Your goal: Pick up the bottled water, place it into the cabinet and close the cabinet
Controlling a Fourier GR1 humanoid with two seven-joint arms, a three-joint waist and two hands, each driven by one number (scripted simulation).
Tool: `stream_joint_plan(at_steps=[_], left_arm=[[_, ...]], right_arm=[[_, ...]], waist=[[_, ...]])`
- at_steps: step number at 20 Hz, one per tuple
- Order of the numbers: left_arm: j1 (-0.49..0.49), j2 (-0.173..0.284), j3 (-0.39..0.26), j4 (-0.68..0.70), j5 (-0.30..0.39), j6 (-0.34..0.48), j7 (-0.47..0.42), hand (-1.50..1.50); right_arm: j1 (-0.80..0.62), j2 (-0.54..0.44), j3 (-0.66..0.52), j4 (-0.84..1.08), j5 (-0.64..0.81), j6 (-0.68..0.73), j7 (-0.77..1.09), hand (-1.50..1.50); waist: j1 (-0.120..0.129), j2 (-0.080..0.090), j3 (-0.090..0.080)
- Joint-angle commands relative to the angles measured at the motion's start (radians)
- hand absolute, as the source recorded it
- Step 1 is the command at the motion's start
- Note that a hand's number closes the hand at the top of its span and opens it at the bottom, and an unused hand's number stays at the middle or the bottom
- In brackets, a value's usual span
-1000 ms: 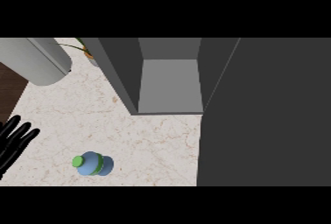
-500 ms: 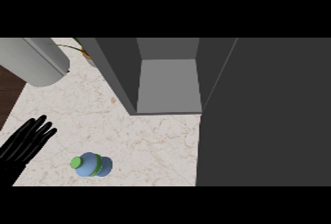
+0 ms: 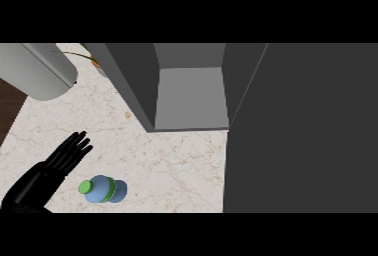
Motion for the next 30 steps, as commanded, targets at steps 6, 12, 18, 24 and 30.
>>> stream_joint_plan(at_steps=[6,12,18,24,30], left_arm=[[-0.121,-0.017,-0.028,0.39,-0.218,-0.033,-0.303,-1.5],[-0.185,-0.036,-0.07,0.585,-0.312,-0.038,-0.483,-1.5],[-0.311,-0.055,-0.087,0.815,-0.358,-0.025,-0.595,-1.5],[-0.315,-0.072,-0.136,0.921,-0.442,0.07,-0.771,1.5],[-0.326,-0.048,-0.196,0.949,-0.547,0.242,-0.999,1.5]], right_arm=[[0.109,-0.078,0.046,-0.171,0.066,-0.019,0.0,-1.5],[0.121,-0.119,0.014,-0.178,0.046,-0.039,-0.028,-1.5],[0.106,-0.11,0.032,-0.11,0.072,-0.066,-0.109,-1.5],[0.146,-0.158,0.05,-0.152,0.079,-0.08,-0.1,-1.5],[0.156,-0.172,0.059,-0.146,0.075,-0.098,-0.131,-1.5]], waist=[[-0.004,0.001,-0.001],[0.002,0.004,-0.001],[-0.002,0.006,-0.001],[0.001,0.006,-0.002],[0.002,0.007,-0.003]])
